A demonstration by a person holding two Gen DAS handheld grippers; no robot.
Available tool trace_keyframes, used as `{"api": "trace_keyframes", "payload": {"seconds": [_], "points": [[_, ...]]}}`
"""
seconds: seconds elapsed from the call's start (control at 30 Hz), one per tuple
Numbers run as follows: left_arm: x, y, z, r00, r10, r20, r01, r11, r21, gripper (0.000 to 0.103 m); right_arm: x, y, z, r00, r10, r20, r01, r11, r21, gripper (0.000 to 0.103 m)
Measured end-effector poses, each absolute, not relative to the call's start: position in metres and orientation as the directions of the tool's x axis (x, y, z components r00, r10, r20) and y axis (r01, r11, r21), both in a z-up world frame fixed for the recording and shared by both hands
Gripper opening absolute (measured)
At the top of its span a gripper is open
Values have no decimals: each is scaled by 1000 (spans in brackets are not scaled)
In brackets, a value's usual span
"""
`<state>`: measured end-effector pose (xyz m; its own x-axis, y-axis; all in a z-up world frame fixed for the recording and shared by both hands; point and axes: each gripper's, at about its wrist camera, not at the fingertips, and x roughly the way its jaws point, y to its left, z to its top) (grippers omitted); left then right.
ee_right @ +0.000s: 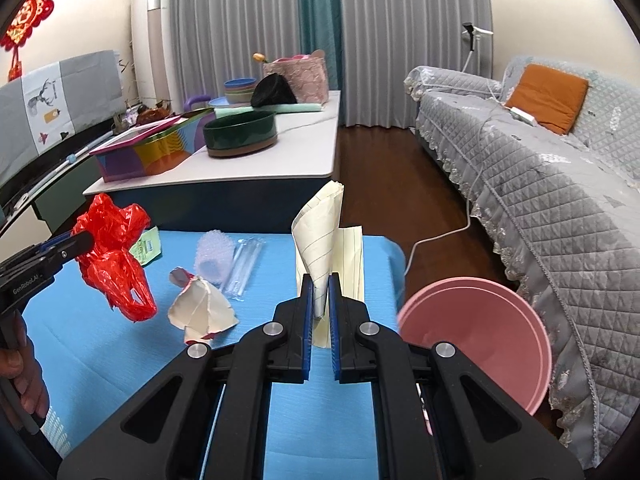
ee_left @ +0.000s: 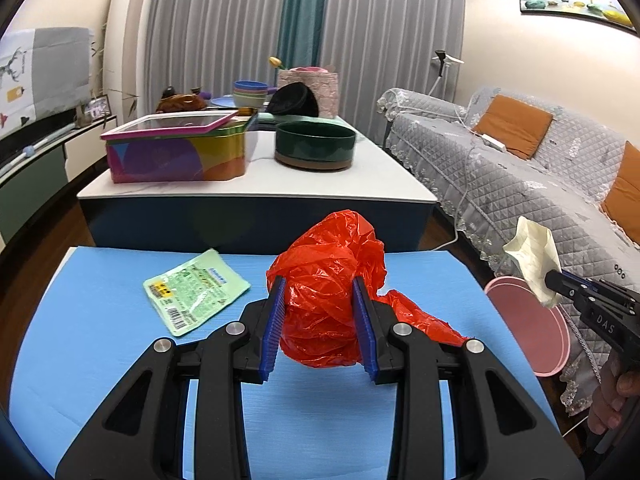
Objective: Collect trash
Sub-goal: 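Carry red bag in left gripper and cream paper in right gripper to pink bin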
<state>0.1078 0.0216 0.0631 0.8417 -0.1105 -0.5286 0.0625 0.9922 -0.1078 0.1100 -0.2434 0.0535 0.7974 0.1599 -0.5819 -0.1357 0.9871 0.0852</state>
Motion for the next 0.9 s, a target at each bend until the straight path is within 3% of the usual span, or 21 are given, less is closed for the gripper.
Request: {"api": "trace_keyframes", "payload": {"seconds": [0.9], "points": [[137, -123, 57, 778, -297, -553, 278, 953, -122, 33, 108, -348, 69, 839, 14, -543, 57, 992, 114, 8]]}}
